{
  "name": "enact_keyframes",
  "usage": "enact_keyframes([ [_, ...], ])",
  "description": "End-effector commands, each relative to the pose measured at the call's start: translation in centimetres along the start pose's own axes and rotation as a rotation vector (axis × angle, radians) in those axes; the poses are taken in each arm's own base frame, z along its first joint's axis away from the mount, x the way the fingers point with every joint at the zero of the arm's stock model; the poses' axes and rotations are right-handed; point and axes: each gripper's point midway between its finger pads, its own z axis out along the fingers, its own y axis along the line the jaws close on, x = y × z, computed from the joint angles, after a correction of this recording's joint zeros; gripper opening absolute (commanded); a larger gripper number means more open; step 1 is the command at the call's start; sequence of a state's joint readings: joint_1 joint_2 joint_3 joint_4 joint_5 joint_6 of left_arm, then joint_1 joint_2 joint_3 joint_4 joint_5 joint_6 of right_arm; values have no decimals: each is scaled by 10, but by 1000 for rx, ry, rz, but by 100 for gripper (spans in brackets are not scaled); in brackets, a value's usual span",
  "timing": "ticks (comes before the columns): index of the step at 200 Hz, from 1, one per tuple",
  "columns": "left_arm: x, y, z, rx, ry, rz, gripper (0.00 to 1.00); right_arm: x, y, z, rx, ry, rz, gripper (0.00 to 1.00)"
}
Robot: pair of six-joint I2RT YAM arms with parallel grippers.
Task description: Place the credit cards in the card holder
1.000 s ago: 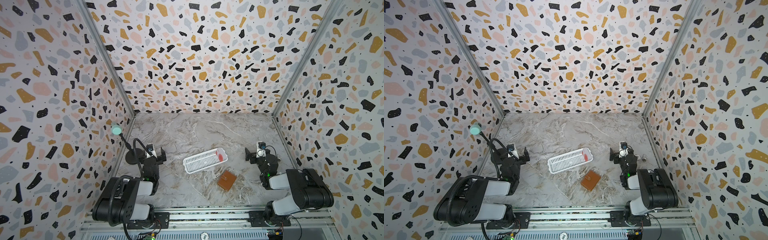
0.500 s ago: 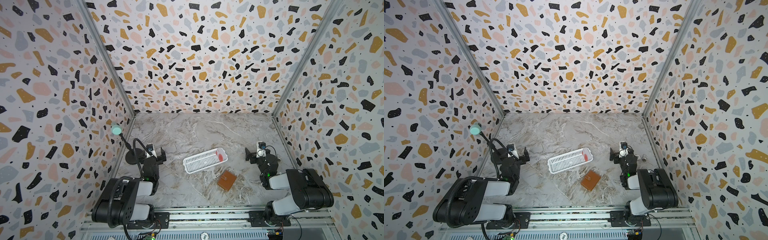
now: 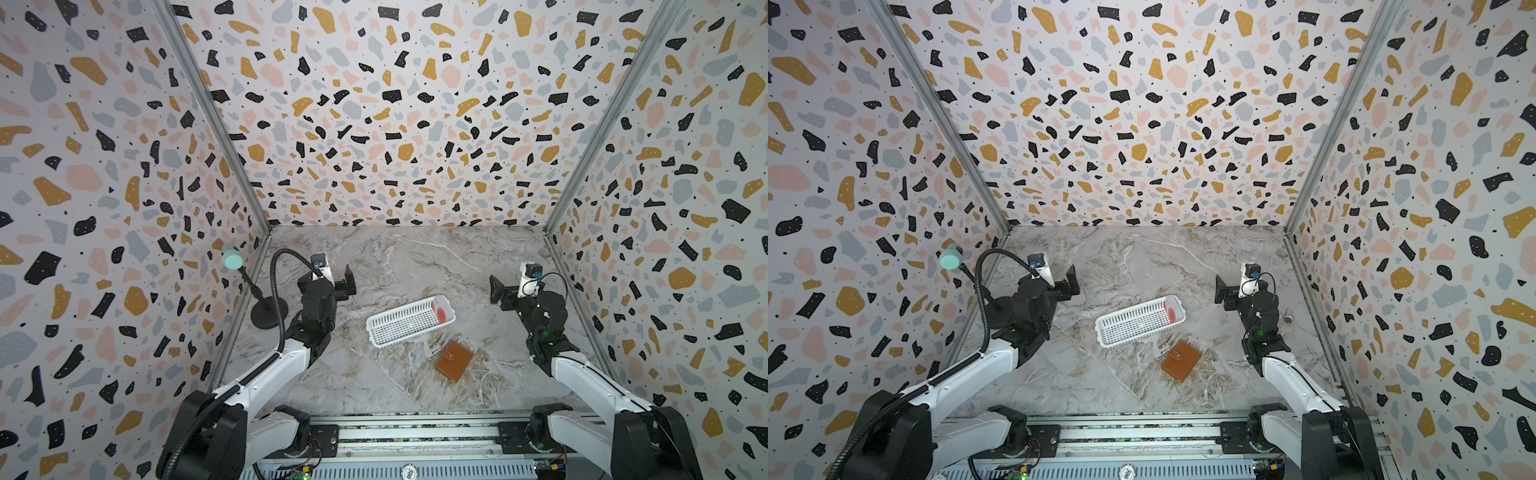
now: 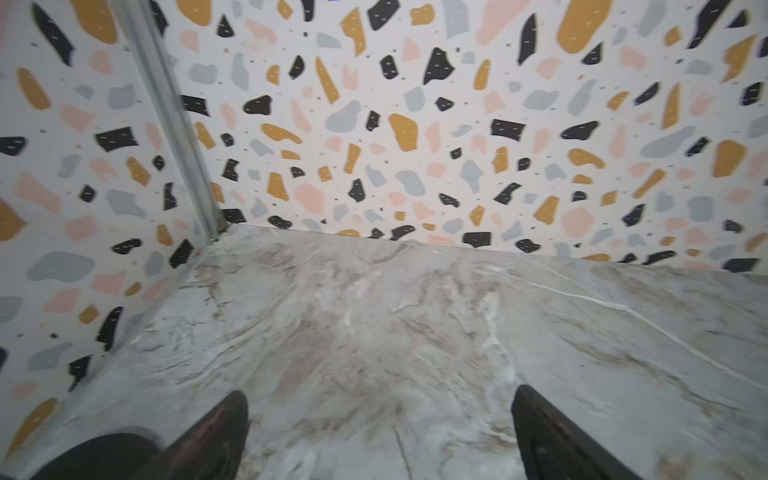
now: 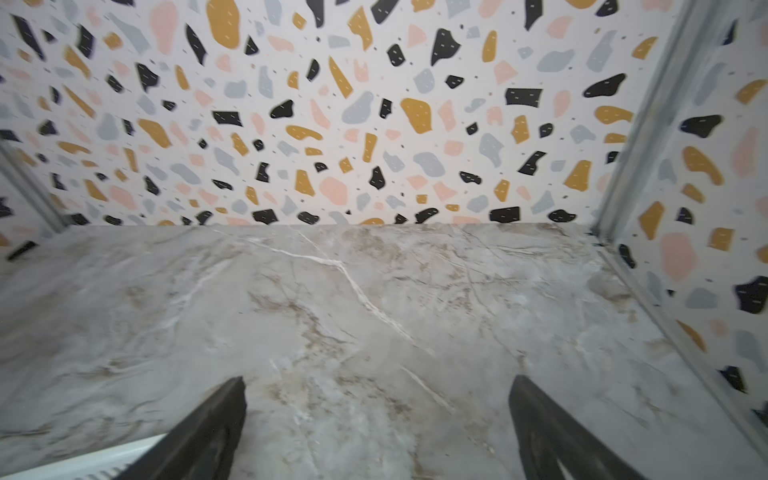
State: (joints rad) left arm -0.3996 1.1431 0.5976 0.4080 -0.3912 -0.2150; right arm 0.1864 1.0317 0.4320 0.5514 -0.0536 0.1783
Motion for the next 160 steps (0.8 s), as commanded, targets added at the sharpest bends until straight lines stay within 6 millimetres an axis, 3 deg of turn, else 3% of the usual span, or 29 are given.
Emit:
enact_keyframes([
  [1,23,-32,-18,86,161,-65,100,36,22,-13,-4,213,127,99],
  [21,35,-68,-35,203,253,-116,99,48,53,-28,-46,291,139,100],
  [57,66,-121,-75,419,402,-243,96,90,90,-55,-155,501,223,82],
  [77,79,-146,-103,506,441,-316,90,109,94,-65,-178,604,249,74],
  [113,111,-177,-145,580,533,-398,89,134,102,-76,-235,733,310,58],
  [160,139,-211,-179,647,626,-473,89,164,92,-75,-209,859,348,52],
])
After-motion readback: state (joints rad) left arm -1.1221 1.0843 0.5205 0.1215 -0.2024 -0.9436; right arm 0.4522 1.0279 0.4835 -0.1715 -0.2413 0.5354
